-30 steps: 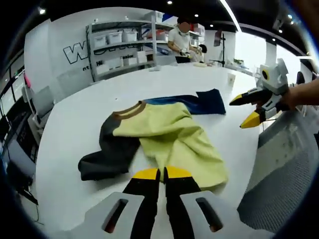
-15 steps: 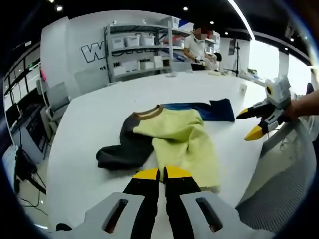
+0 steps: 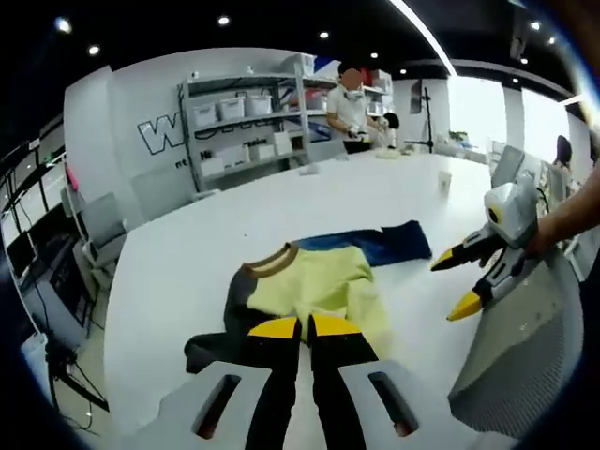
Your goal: Fold the garment on the visible template until the final outline fits inside the template.
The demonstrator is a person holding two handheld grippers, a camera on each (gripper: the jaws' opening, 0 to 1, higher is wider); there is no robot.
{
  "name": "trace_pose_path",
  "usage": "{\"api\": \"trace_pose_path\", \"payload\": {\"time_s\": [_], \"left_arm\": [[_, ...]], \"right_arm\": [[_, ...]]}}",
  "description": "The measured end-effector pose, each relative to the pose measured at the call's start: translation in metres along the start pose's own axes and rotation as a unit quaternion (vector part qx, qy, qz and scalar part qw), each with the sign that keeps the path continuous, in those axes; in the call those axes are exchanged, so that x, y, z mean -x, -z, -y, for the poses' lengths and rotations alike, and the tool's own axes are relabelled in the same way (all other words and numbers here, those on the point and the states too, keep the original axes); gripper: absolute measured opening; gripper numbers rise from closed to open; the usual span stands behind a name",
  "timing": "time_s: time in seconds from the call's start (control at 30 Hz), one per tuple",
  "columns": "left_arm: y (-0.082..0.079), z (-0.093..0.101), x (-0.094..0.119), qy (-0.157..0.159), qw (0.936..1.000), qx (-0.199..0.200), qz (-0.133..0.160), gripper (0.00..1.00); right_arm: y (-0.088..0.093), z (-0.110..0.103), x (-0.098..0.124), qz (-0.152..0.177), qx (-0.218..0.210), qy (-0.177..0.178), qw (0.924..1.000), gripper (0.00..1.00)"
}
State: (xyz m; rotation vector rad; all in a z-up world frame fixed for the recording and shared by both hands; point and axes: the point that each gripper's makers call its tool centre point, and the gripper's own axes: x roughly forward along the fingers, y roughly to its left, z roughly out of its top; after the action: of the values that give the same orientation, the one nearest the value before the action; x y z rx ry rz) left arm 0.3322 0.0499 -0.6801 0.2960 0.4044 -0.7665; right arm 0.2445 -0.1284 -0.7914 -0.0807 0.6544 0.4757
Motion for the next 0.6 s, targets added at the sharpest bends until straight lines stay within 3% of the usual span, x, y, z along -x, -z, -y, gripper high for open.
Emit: {"api": "trace_pose_path", "payload": {"time_s": [0.37,0.5,0.6], "left_arm": [[0.066,-0.011,0.013,-0.016,0.9972,0.024,-0.069,0.06],[0.097,-0.016,0.014,-0.028,0.9939,0.012,-0.106,0.07],[0.119,-0.018,0.013,-0.028,0.9908,0.027,-0.130,0.07]], "right_arm": [[0.001,0.008,0.001,0.006,-0.013,0.009,0.9999,0.64],[0.003,0.009,-0.007,0.009,-0.018,0.007,0.9998,0.60],[0.004,0.006,-0.018,0.003,0.002,-0.002,1.0000,0.58]]}}
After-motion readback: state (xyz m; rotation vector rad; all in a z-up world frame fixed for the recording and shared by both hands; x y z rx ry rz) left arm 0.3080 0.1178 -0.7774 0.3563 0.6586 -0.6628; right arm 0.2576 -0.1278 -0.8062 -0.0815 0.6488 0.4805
